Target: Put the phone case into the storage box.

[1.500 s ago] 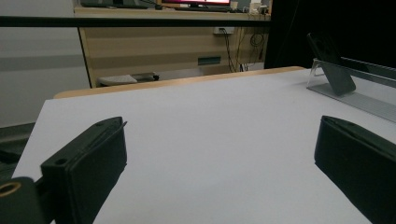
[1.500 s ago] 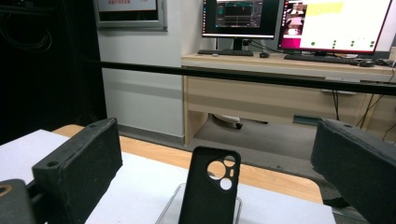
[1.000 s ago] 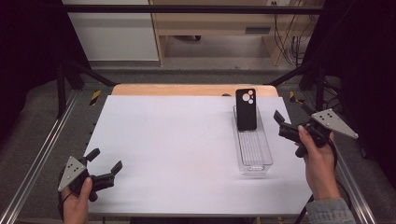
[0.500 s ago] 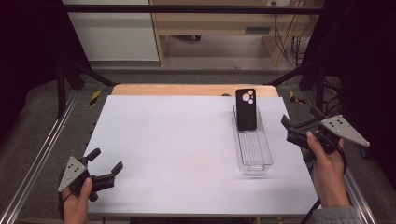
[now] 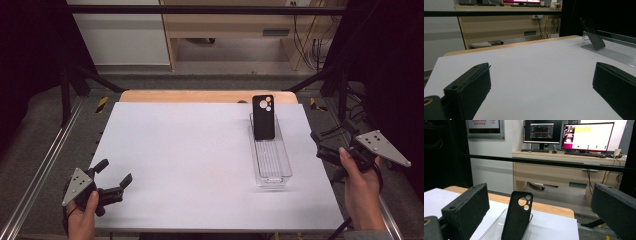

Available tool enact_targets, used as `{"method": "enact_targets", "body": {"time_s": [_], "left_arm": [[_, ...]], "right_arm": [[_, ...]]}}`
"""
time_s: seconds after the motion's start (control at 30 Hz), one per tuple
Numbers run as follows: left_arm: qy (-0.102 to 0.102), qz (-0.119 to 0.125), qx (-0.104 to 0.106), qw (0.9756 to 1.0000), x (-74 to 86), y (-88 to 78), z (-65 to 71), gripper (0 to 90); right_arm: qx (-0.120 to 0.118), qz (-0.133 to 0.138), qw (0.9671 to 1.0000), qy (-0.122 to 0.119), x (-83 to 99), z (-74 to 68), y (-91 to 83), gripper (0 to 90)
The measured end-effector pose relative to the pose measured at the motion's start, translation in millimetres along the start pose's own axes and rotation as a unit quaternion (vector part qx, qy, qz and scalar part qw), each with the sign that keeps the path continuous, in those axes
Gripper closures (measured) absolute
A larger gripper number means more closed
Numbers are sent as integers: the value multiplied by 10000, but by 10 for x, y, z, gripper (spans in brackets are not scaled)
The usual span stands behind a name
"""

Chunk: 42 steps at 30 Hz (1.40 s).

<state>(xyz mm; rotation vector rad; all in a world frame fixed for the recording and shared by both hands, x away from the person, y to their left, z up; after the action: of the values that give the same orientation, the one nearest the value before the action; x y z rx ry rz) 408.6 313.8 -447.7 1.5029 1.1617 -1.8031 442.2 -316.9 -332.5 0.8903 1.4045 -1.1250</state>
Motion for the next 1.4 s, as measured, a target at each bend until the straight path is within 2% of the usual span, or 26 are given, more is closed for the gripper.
{"method": "enact_targets", "body": {"time_s": [0.37,0.7,1.4], "left_arm": [[48,-41,79,9999,-2,-6,30,19],[64,-78,83,9999,8,-53,27,19],[25,-97,60,9999,45,-153,-5,19]], "right_arm": [[36,25,10000,52,94,47,-134,30],[-2,-65,9999,135,206,66,-244,32],[-224,-175,9995,117,489,-58,-317,29]]}}
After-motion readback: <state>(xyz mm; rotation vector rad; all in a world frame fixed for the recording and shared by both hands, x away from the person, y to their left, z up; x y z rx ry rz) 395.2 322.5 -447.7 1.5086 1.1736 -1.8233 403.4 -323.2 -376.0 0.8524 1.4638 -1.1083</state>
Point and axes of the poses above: each handheld gripper's, and its own axes: y roughly forward along the jaws, x roughly out of its underside, z roughly to its right, the point moved 2 cm from there along y, roughly forward along the jaws, and after that the axes turned 8 degrees about -z, right-handed, at the moved point
